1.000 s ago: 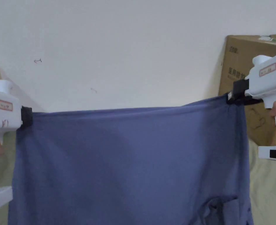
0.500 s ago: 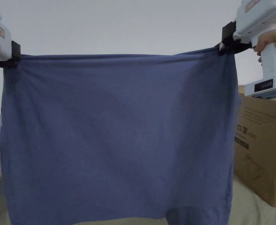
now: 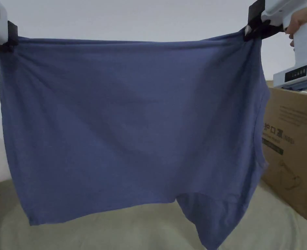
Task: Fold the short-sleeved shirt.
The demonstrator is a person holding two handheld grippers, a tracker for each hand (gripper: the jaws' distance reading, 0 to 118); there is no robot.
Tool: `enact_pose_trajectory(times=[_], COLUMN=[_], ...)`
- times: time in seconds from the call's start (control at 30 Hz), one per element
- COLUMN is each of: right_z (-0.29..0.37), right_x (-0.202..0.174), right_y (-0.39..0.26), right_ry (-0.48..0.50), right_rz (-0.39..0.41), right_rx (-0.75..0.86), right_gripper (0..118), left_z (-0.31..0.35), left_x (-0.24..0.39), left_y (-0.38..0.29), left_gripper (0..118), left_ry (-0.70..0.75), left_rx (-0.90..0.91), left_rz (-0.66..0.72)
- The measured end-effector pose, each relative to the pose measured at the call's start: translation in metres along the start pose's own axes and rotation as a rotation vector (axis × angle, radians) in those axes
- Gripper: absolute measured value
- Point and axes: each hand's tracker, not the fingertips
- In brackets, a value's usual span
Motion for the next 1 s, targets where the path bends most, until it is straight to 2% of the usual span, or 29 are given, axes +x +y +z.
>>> enact_pose_trajectory(times=[0.17,0.3,0.33,0.43,0.47,0.57,0.63,0.7,0.73,0.83,0.93,1.0], right_z=[-0.052,-0.105,-0.12,-0.15,-0.158,-0.177,-0.174,-0.165,-0.154,-0.104,-0.047,-0.013], right_x=[0.014,0.029,0.035,0.045,0.049,0.07,0.082,0.086,0.088,0.095,0.103,0.102], right_y=[-0.083,-0.173,-0.203,-0.289,-0.32,-0.401,-0.444,-0.468,-0.476,-0.489,-0.503,-0.517], right_ry=[0.003,-0.017,-0.034,-0.042,-0.044,-0.043,-0.067,-0.086,-0.075,-0.047,-0.036,-0.039], right_rz=[-0.002,0.017,0.004,0.048,0.055,-0.056,-0.114,-0.146,-0.14,-0.188,-0.271,-0.219], right_rx=[-0.134,-0.302,-0.342,-0.448,-0.497,-0.651,-0.692,-0.73,-0.713,-0.669,-0.656,-0.672], right_gripper=[3,3,3,3,3,3,3,3,3,3,3,3], left_z=[-0.023,-0.058,-0.066,-0.078,-0.08,-0.06,-0.044,-0.032,-0.022,0.01,0.063,0.099], left_x=[0.018,0.026,0.026,0.025,0.026,0.031,0.026,0.024,0.022,0.014,0.013,0.009], left_y=[-0.103,-0.208,-0.24,-0.331,-0.362,-0.438,-0.477,-0.502,-0.511,-0.516,-0.509,-0.51], left_gripper=[0,0,0,0,0,0,0,0,0,0,0,0], left_ry=[0.001,-0.036,-0.051,-0.105,-0.106,-0.098,-0.134,-0.097,-0.093,-0.11,-0.106,-0.141], left_rx=[-0.025,-0.237,-0.281,-0.441,-0.519,-0.656,-0.709,-0.783,-0.792,-0.751,-0.728,-0.735], left_rz=[-0.035,-0.088,-0.051,0.042,0.035,0.088,0.184,0.234,0.241,0.23,0.199,0.201])
